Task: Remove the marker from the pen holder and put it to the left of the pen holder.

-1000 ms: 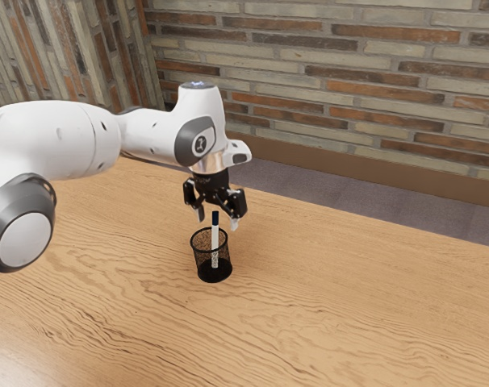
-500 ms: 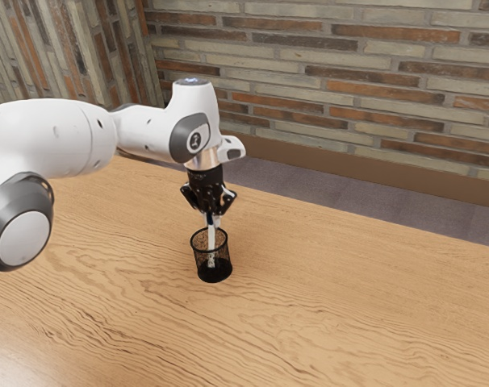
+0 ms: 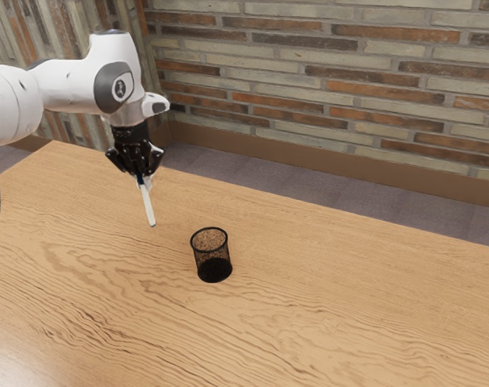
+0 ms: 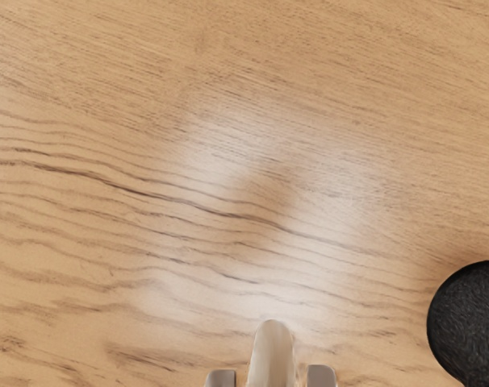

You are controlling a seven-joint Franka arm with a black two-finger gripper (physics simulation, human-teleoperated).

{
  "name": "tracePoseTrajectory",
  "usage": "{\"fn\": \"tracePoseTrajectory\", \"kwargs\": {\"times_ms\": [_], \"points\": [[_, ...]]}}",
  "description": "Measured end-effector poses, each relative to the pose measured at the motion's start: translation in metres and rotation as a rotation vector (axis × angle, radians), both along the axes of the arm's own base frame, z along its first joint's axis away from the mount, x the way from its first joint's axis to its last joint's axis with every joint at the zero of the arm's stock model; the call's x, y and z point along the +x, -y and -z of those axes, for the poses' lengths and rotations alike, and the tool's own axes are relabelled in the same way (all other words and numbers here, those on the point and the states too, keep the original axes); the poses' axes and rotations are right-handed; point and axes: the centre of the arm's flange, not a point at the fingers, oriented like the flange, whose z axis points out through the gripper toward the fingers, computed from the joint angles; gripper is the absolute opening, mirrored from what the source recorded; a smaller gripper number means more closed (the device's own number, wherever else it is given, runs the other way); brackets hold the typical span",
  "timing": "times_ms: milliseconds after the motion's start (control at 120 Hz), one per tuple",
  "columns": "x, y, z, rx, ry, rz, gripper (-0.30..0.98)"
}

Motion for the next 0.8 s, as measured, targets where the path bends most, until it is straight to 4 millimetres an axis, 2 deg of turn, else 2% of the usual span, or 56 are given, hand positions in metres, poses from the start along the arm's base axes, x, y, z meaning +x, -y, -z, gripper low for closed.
{"fn": "tracePoseTrajectory", "kwargs": {"times_ms": [75,192,367,450,575,717,800], "points": [[0.008,-0.019,0.035,0.018,-0.055,-0.03,-0.07],[0.007,-0.024,0.063,0.018,-0.109,-0.039,-0.08],[-0.011,-0.023,0.07,-0.01,-0.248,-0.075,-0.09],[-0.023,-0.022,0.089,-0.016,-0.368,-0.109,-0.09],[-0.019,-0.021,0.101,0.002,-0.495,-0.142,-0.09],[-0.028,-0.02,0.118,-0.001,-0.639,-0.17,-0.08],[-0.032,-0.017,0.119,-0.008,-0.683,-0.182,0.09]]}}
